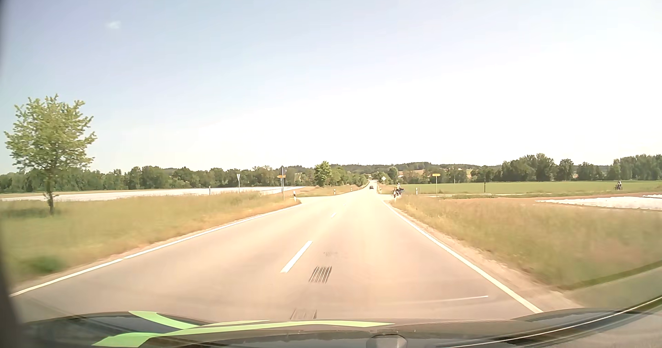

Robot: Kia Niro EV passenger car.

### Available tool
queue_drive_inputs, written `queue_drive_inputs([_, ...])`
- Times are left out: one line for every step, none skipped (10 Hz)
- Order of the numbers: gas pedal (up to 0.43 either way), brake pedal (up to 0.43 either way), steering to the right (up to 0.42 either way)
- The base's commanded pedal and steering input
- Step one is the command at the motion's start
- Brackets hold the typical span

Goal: Follow the waypoints while adhering to traffic rules and regulations

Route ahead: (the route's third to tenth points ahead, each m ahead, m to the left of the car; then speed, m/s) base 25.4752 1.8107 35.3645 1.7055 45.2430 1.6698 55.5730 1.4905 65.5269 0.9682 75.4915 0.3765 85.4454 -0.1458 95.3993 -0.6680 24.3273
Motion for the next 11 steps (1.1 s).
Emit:
queue_drive_inputs([0.177,0.000,0.001])
queue_drive_inputs([0.177,0.000,0.001])
queue_drive_inputs([0.189,0.000,0.000])
queue_drive_inputs([0.197,0.000,0.002])
queue_drive_inputs([0.197,0.000,0.004])
queue_drive_inputs([0.197,0.000,0.005])
queue_drive_inputs([0.197,0.000,0.005])
queue_drive_inputs([0.197,0.000,0.005])
queue_drive_inputs([0.197,0.000,0.005])
queue_drive_inputs([0.220,0.000,0.004])
queue_drive_inputs([0.228,0.000,0.003])
